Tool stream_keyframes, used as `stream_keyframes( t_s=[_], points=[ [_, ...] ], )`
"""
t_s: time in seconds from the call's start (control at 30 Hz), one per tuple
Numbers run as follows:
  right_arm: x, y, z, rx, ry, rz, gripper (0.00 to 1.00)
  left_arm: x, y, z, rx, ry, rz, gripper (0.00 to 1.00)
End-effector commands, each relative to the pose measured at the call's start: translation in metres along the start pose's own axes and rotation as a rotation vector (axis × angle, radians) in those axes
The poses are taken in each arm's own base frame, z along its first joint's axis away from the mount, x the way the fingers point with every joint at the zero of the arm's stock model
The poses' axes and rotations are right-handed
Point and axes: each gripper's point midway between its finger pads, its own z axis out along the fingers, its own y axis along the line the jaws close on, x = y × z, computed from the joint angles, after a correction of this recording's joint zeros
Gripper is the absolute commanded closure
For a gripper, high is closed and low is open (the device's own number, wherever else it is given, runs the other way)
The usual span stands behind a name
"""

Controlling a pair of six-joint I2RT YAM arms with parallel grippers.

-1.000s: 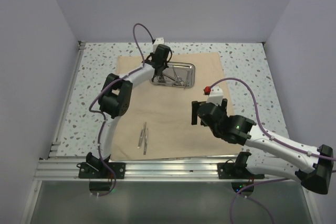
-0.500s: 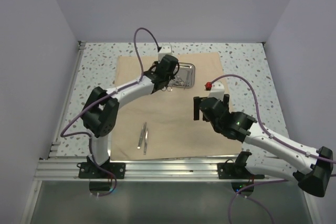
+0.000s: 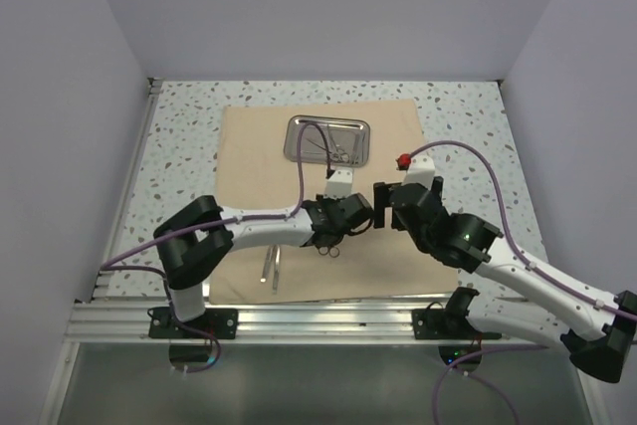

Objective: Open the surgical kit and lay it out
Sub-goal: Place the medical item in the surgical kit.

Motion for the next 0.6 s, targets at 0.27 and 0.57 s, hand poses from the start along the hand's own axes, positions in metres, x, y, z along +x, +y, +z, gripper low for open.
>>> stream_keyframes(
  t_s=[0.27, 0.57],
  points=[
    [-0.006, -0.006, -0.01, 0.007, -0.013, 0.065, 0.07, 0.044, 0.034, -0.027, -0.064, -0.032, -0.21, 1.0],
    [-0.027, 0.008, -0.004, 0.015, -0.025, 0.072, 0.07, 0.055, 0.037, -0.033, -0.008, -0.04, -0.262, 0.2]
  ],
)
